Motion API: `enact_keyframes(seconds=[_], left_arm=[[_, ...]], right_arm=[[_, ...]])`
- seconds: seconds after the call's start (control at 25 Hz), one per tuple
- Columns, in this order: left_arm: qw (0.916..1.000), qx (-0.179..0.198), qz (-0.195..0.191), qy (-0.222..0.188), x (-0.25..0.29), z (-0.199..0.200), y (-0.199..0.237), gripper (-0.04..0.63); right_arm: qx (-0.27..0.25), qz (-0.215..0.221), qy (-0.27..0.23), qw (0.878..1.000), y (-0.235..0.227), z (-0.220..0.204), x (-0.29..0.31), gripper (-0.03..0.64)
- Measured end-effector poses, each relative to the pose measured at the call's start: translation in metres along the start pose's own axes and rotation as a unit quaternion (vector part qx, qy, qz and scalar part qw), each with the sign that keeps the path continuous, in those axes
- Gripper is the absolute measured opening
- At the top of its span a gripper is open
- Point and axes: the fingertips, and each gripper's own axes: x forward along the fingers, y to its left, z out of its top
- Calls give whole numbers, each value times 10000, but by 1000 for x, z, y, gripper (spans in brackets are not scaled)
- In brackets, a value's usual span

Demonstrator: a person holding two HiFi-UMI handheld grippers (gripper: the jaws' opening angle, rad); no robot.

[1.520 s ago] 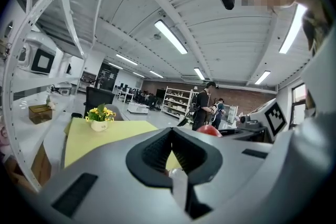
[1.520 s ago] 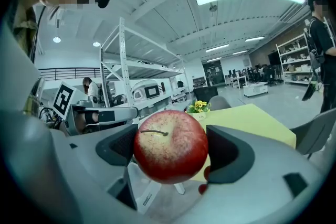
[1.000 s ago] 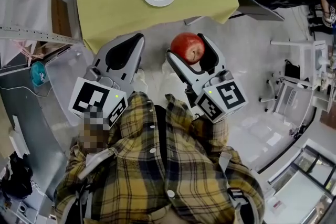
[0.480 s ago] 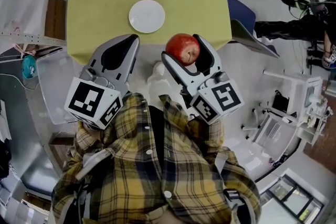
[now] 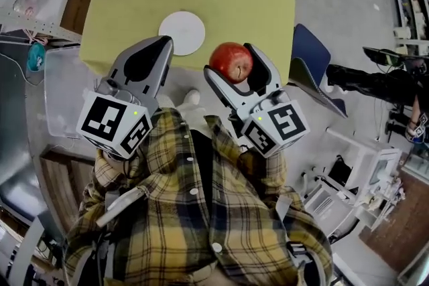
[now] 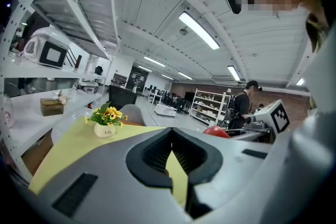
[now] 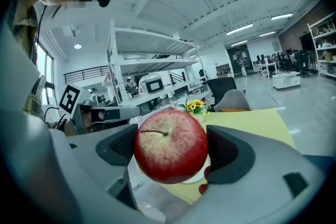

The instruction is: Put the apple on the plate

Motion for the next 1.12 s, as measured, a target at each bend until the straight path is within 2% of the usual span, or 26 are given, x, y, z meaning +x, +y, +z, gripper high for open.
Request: enact_keyframes(seconds=[0.24,0.44,0.84,1.12], left_arm=[[9991,-112,405,-23,8,0,15,8],[9988,-146,458,-53,15,7,50,8],[9995,58,-239,181,57,40,115,8],[9969,149,-677,374,76,41,137,8]], right_arm=[[-28,419,256,9988,-7,-3,27,385],[-81,494,390,9980,-7,1,64,385],[51,81,418,9991,-15,22,147,385],[49,-239,432,9988,-22,20,175,385]])
